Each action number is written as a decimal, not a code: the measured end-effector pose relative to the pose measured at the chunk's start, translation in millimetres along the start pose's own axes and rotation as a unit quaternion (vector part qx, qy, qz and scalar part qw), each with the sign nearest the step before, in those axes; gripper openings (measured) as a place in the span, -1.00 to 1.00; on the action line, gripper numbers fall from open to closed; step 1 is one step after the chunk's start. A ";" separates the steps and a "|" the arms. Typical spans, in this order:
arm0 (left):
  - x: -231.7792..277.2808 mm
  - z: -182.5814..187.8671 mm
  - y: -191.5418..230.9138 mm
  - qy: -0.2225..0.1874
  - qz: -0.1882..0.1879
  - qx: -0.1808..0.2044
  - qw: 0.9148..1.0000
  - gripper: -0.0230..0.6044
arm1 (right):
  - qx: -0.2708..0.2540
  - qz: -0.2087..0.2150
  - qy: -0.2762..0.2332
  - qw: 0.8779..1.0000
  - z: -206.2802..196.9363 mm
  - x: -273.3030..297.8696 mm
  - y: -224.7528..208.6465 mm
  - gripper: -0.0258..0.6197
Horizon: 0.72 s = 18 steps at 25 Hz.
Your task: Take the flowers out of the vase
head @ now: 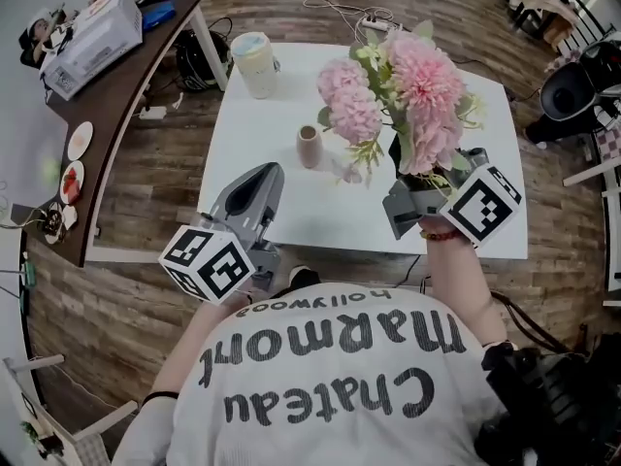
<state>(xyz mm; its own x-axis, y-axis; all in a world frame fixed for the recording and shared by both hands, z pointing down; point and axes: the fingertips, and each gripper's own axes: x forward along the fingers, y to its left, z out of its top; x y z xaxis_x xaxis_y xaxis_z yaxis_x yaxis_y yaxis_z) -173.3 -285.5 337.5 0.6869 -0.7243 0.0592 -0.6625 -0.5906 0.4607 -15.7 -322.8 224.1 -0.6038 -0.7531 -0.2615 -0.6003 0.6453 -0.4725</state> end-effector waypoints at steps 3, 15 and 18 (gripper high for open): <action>3.1 -7.7 -24.9 -0.011 0.006 0.001 1.000 -0.91 | -0.003 0.000 0.003 1.000 10.7 -27.3 -3.9 -0.81; 32.2 -97.6 -168.6 -0.020 0.002 -0.009 1.000 -0.91 | 0.006 -0.019 0.039 0.999 34.5 -191.7 -46.8 -0.81; 37.5 -118.5 -193.7 -0.017 0.002 -0.010 1.000 -0.91 | 0.011 -0.024 0.051 0.998 32.6 -223.9 -56.8 -0.81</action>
<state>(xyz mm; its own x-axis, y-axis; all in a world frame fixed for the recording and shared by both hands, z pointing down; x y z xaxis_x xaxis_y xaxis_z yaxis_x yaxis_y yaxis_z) 16.2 -156.1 355.3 0.6735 -0.7386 0.0302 -0.6584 -0.5809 0.4786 170.6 -195.0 282.0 -0.6251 -0.7658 -0.1508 -0.6192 0.6042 -0.5015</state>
